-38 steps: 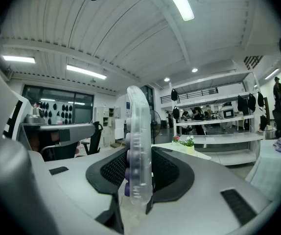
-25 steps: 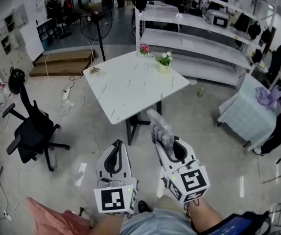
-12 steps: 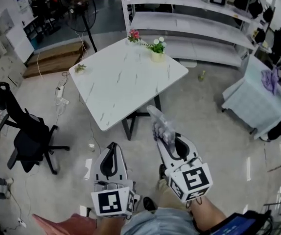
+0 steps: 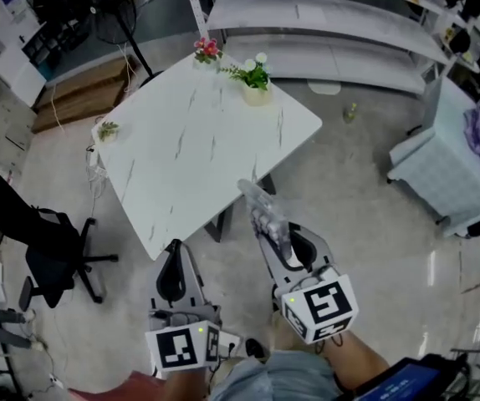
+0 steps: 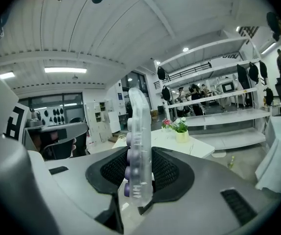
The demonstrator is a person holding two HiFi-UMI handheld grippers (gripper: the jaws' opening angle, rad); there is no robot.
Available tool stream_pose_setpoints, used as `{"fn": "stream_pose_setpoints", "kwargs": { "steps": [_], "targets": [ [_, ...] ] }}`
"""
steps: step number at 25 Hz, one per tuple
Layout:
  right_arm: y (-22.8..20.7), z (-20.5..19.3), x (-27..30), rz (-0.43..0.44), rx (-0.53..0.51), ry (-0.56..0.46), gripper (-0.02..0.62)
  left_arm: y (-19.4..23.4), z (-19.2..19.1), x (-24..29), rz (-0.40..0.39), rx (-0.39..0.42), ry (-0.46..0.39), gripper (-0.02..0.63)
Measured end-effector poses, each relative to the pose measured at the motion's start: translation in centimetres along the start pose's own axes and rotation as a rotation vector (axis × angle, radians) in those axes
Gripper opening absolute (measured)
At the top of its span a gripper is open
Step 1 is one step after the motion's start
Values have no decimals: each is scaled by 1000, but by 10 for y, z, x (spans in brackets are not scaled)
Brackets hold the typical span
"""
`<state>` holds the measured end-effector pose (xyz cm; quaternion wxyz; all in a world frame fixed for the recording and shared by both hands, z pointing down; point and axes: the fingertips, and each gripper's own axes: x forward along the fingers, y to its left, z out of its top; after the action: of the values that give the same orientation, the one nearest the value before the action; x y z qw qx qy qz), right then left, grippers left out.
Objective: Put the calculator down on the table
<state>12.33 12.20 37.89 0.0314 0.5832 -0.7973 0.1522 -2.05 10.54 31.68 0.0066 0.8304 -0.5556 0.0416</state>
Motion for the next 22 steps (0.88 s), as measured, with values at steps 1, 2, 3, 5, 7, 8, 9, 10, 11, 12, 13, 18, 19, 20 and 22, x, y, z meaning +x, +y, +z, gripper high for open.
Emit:
{"fn": "stream_pose_setpoints", "kwargs": {
  "steps": [1,2,3,5,7,8,9,10,11,12,13,18,19,20,22],
  "targets": [
    [-7,6,8,8,-1,-3,146,-1,3,10,4,0,1,8],
    [-13,13,16,18,-5,-8,146,-2,6,18,10,2,0,8],
    [-17,20,23,28,-10,-16,146,-2,10,24,18,6,-4,8],
    [-22,35,35,50,-23,-36,146,-2,21,34,34,19,-17,8],
    [-23,50,44,69,-30,-48,146,2,31,40,49,31,-30,8],
    [-23,57,49,79,-34,-54,146,5,35,43,59,34,-34,8],
    [-22,63,54,89,-40,-60,146,8,39,47,70,35,-39,8],
    [-21,69,60,100,-46,-66,146,13,42,50,82,36,-44,8],
    [-20,73,66,111,-53,-70,146,18,43,53,93,37,-49,8],
    [-17,76,72,121,-59,-72,146,23,44,56,104,37,-52,8],
    [-15,78,79,129,-64,-72,146,29,44,58,115,36,-53,8],
    [-8,77,118,161,-92,-47,146,60,30,79,159,8,-51,8],
    [-8,74,127,166,-97,-38,146,66,25,85,164,1,-49,8],
    [-7,72,136,169,-102,-30,146,72,21,92,168,-5,-46,8],
    [-6,66,158,176,-109,-9,146,86,11,108,173,-14,-37,8]
  ]
}}
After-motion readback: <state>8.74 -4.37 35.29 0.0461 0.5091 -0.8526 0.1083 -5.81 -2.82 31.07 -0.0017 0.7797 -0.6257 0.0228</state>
